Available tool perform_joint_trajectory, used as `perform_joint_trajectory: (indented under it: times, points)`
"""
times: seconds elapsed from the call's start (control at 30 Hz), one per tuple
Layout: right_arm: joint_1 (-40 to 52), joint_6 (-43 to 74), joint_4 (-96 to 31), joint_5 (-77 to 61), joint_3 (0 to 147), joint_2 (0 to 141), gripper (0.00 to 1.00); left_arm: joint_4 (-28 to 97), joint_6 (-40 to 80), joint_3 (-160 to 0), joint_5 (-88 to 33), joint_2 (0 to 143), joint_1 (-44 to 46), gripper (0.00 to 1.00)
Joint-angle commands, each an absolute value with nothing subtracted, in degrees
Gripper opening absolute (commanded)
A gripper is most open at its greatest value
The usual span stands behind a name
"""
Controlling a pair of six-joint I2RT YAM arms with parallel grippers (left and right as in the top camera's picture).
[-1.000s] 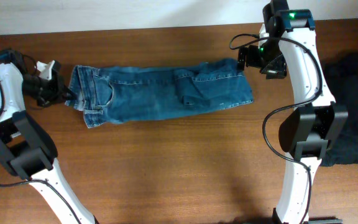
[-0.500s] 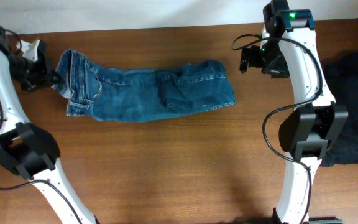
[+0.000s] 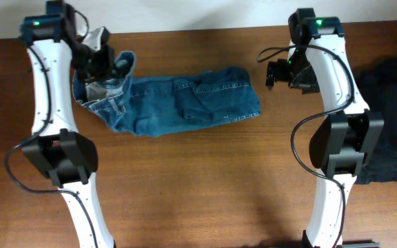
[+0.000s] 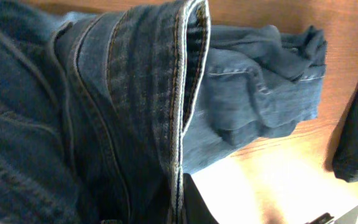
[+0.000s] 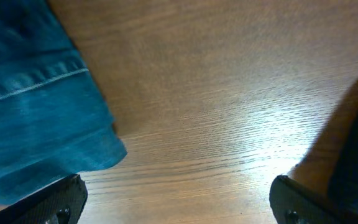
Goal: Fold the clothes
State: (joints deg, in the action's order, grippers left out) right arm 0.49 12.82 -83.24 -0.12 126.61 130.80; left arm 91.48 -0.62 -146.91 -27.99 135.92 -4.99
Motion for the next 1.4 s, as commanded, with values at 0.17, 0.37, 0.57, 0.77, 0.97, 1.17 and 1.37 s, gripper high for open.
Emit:
perform_joint_trajectory:
  times: [0.17, 0.37, 0.57, 0.77, 0.97, 1.17, 1.37]
  points:
    - [-2.02, 14.90, -76.99, 0.86, 117.08, 130.78, 0.99, 87.13, 5.04, -148.24, -34.20, 132.90, 0.78, 0.01]
    - [-5.78, 19.70, -73.84, 0.69, 114.80, 130.78, 0.99, 83.77, 8.38, -148.24, -34.98, 132.33, 4.51, 0.01]
    - [-7.64, 20.45, -71.96, 0.71, 111.94, 130.78, 0.98, 77.14, 12.84, -148.29, -34.59, 131.76, 10.24, 0.01]
    - [-7.64, 20.43, -69.08, 0.73, 107.31, 130.78, 0.99, 72.20, 16.38, -148.29, -30.28, 131.76, 16.03, 0.00]
    - [-7.64, 20.45, -66.35, 0.71, 103.81, 130.78, 0.99, 68.51, 17.39, -148.29, -28.86, 131.76, 20.69, 0.01]
    - [-7.64, 20.47, -64.45, 0.69, 101.10, 130.78, 0.99, 64.42, 18.65, -148.29, -25.19, 131.76, 25.21, 0.01]
    - [-7.64, 20.47, -64.25, 0.69, 100.79, 130.78, 0.99, 60.10, 19.77, -148.27, -22.81, 131.76, 29.65, 0.01]
